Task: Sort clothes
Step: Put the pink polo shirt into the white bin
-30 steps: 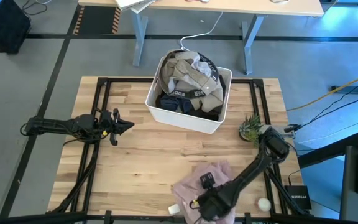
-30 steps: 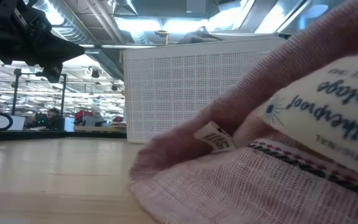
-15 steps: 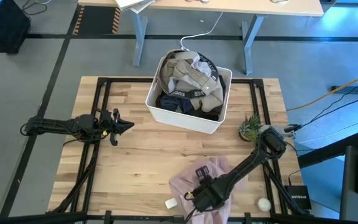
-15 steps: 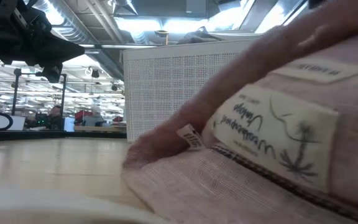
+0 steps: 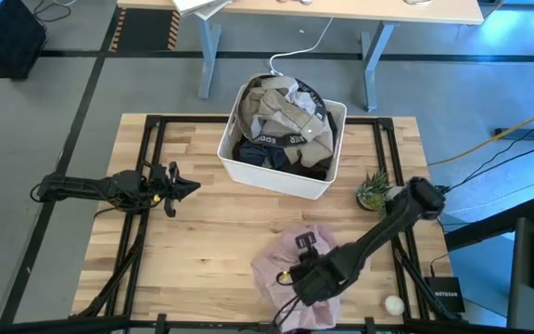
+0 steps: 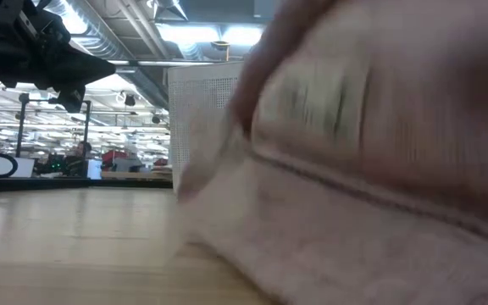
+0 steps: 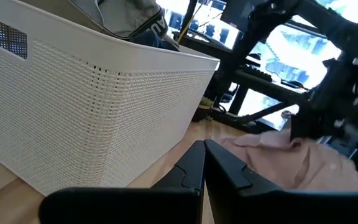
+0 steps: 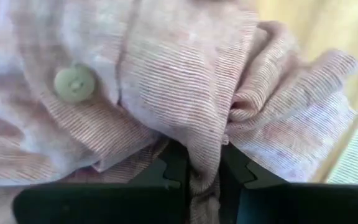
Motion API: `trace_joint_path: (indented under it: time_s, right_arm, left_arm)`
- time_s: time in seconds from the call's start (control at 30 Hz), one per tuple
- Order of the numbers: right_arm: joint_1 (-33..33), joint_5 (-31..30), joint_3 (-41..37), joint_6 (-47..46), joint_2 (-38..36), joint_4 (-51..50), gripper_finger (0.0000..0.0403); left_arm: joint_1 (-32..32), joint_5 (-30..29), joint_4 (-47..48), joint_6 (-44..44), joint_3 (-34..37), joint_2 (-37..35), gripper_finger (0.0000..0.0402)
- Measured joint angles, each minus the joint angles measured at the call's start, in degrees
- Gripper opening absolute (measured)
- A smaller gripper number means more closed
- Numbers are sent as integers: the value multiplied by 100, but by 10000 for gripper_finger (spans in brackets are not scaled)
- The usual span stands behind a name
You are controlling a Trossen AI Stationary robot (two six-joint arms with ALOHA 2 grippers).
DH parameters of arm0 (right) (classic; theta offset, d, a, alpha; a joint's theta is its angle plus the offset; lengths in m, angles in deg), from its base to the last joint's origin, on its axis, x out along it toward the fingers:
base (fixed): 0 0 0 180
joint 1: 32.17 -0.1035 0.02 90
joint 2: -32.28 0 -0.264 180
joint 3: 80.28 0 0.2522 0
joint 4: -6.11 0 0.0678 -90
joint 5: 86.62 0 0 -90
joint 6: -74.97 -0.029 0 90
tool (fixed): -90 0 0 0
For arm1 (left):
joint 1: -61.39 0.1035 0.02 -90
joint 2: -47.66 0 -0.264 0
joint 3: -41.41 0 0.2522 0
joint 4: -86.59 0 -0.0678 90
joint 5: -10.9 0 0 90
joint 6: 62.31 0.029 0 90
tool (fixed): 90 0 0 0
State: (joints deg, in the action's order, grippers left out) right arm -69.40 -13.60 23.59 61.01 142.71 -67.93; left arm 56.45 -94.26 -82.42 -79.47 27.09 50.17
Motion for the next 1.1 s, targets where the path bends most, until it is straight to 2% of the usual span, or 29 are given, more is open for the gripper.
trace_joint_path:
  time_s: [0.1,0.23,0.33,0.53,0.63,0.77,0.87,1.1]
  right_arm:
    - [70,-243,44,-74,-542,-11,47]
    - [284,-980,445,121,-1093,-15,47]
    - [501,-1679,1047,629,-1375,29,47]
    - [1268,-3513,2555,2138,-1541,83,47]
    - [1855,-3877,3105,2713,-1542,69,47]
    - [2703,-3848,3431,2881,-1548,-201,47]
    - [3349,-3379,3386,2767,-1545,-434,47]
    - [4713,-1864,2124,2309,-1530,-580,47]
  left_arm:
    - [0,0,0,-1,1,0,4]
    - [1,0,1,-1,1,0,4]
    - [1,0,1,7,0,0,4]
    - [1,-4,-1,558,0,0,4]
    - [1,-4,-1,791,0,2,4]
    - [3,-4,-1,879,0,2,4]
    - [3,-3,-1,871,0,1,4]
    - [3,-4,-1,1069,0,0,4]
